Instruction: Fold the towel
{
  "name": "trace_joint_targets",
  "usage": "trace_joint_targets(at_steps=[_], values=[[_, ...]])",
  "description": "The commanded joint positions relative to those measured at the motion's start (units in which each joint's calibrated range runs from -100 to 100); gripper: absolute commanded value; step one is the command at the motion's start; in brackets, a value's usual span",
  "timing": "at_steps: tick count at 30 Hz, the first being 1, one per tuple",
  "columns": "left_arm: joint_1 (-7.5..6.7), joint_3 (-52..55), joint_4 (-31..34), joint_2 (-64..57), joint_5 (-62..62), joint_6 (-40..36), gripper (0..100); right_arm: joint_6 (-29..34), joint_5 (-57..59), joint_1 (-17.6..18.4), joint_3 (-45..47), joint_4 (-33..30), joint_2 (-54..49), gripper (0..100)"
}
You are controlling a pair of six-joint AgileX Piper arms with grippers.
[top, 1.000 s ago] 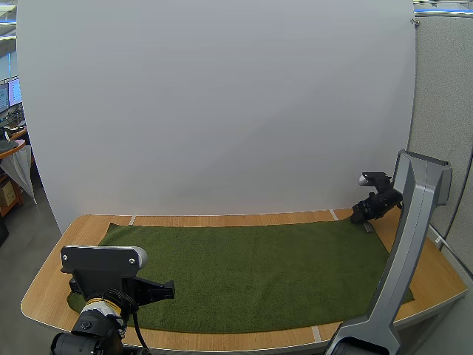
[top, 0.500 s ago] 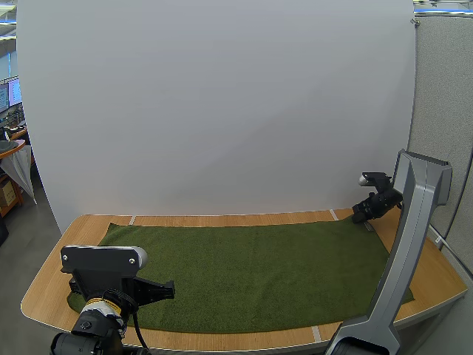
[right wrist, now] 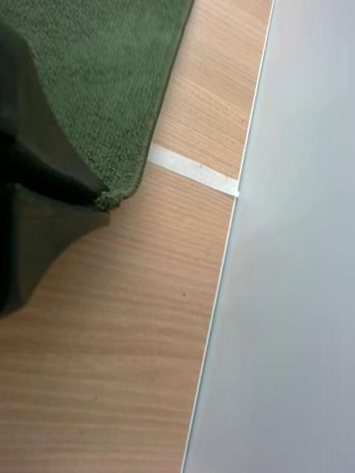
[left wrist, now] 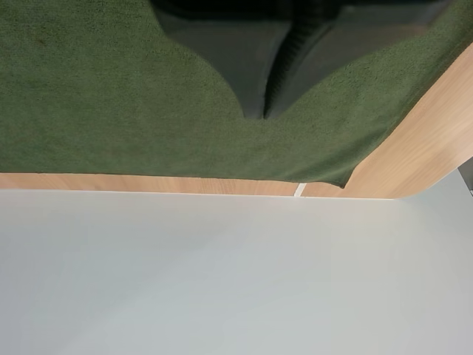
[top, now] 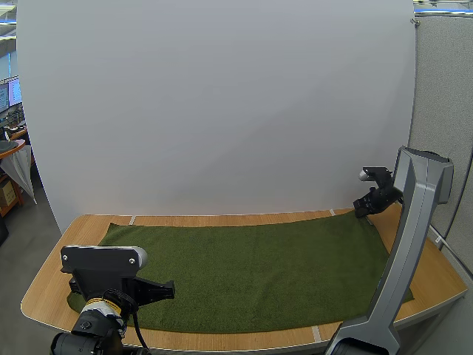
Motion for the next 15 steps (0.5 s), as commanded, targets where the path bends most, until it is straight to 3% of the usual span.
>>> trace_joint_targets(at_steps=[1,4,15], values=[[-0.15,0.0,0.11,-0.21,-1.25,-0.1,0,-0.21,4.63,-0.1,-0.13,0.35,-0.96,0],[-0.15,0.0,0.11,-0.21,-1.25,-0.1,0,-0.21,9.49,-0.1,-0.13,0.35,-0.96,0],[-0.15,0.0,0.11,-0.21,-1.25,-0.1,0,2.1,9.49,-0.1,0.02,1.76,-3.85,0]])
